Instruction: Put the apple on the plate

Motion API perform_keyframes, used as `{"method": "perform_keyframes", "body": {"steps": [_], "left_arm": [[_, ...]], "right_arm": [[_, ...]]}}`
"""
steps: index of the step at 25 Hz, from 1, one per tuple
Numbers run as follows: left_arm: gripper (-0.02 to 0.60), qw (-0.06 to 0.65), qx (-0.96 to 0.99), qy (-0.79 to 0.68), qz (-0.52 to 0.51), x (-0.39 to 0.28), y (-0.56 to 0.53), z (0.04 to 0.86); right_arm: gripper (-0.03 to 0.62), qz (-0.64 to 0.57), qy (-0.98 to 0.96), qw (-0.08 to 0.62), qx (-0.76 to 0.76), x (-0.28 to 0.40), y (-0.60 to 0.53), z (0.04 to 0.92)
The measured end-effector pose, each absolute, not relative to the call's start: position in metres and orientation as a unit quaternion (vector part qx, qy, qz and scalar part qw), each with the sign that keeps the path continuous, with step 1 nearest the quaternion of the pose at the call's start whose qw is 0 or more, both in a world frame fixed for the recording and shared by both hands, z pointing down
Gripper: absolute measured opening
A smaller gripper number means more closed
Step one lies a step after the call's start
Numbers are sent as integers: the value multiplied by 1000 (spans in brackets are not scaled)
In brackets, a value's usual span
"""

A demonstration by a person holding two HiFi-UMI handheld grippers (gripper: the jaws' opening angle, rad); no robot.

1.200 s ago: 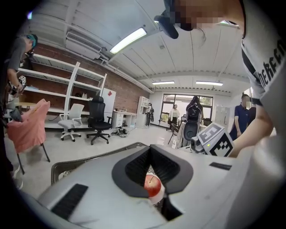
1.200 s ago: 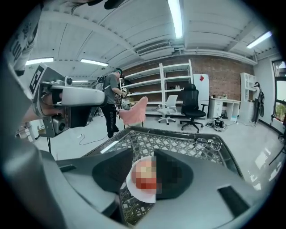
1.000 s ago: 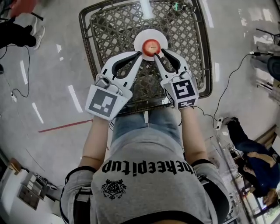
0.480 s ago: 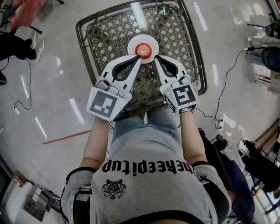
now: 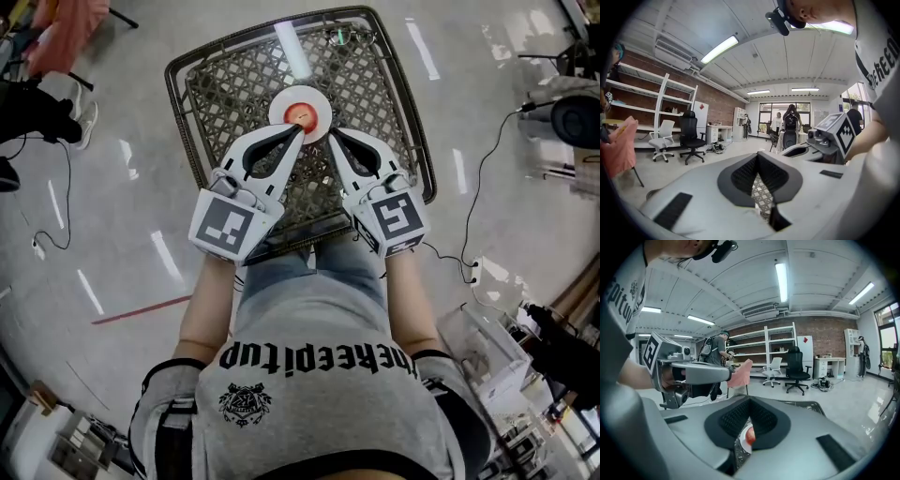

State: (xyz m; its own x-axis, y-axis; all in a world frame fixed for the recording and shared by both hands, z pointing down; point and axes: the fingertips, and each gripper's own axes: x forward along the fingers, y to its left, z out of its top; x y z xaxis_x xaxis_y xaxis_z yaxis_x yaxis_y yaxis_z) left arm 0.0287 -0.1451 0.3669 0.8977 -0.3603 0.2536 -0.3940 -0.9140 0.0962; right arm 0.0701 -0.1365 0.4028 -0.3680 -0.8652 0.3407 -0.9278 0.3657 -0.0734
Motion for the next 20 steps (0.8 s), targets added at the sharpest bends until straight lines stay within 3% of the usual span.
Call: {"method": "perform_keyframes", "body": {"steps": [20], "left_arm": [[20,58,973,-201,101,22,-134,346]], "right_arm": [[-8,75,-831,103,541,56,-120,352]]}}
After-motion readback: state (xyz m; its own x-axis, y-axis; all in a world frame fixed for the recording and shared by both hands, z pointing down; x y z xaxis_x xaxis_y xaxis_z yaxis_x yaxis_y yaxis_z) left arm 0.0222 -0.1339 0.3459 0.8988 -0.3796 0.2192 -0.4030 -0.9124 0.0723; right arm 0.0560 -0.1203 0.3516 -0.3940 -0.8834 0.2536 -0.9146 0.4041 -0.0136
